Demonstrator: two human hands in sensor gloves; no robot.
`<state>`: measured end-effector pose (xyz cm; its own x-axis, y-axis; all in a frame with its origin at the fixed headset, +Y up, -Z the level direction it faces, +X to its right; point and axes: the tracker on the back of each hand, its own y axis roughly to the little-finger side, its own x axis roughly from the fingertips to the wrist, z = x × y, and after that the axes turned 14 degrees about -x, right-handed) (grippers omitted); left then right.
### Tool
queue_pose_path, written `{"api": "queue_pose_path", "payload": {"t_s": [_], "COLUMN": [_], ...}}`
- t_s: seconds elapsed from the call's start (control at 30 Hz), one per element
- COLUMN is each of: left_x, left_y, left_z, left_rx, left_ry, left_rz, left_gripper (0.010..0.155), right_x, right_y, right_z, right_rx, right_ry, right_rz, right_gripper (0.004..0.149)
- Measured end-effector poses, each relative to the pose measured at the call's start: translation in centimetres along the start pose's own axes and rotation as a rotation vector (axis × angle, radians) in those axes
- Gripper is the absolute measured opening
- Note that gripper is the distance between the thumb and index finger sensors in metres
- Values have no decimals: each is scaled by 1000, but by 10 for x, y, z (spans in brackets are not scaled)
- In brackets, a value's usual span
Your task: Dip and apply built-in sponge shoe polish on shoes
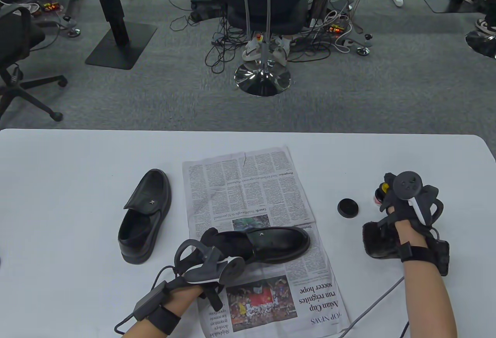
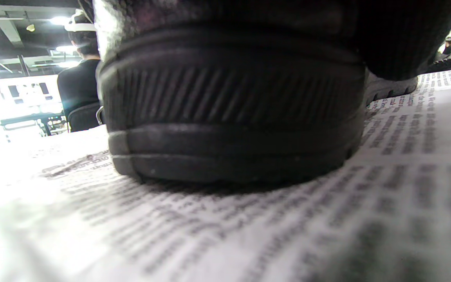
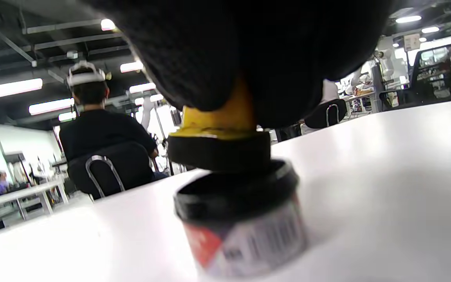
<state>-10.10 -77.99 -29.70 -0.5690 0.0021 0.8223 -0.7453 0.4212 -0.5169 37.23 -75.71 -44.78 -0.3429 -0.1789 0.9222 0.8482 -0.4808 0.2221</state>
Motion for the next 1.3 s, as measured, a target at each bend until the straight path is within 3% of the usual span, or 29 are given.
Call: {"api": "queue_pose_path", "payload": {"t_s": [0.2, 0.33, 0.5, 0.9, 1.3], "left_x": [0, 0, 0, 0, 0], "left_y": [0, 0, 0, 0, 0], "left_z": [0, 0, 0, 0, 0], "left_rx": [0, 0, 0, 0, 0], "left_ry": [0, 0, 0, 0, 0], "left_rz": [0, 0, 0, 0, 0], "left_gripper": [35, 35, 35, 35, 35], "right_x": [2, 1, 1, 2, 1], "right_y": [-9, -3, -7, -3, -5], "right_z": [0, -8, 2, -10, 3], "right_rx": [52, 83, 23, 100, 0], "right_ry": [46, -2, 34, -13, 16], "right_rz": [47, 25, 31, 23, 29], "right_gripper": [43, 43, 43, 43, 42]}}
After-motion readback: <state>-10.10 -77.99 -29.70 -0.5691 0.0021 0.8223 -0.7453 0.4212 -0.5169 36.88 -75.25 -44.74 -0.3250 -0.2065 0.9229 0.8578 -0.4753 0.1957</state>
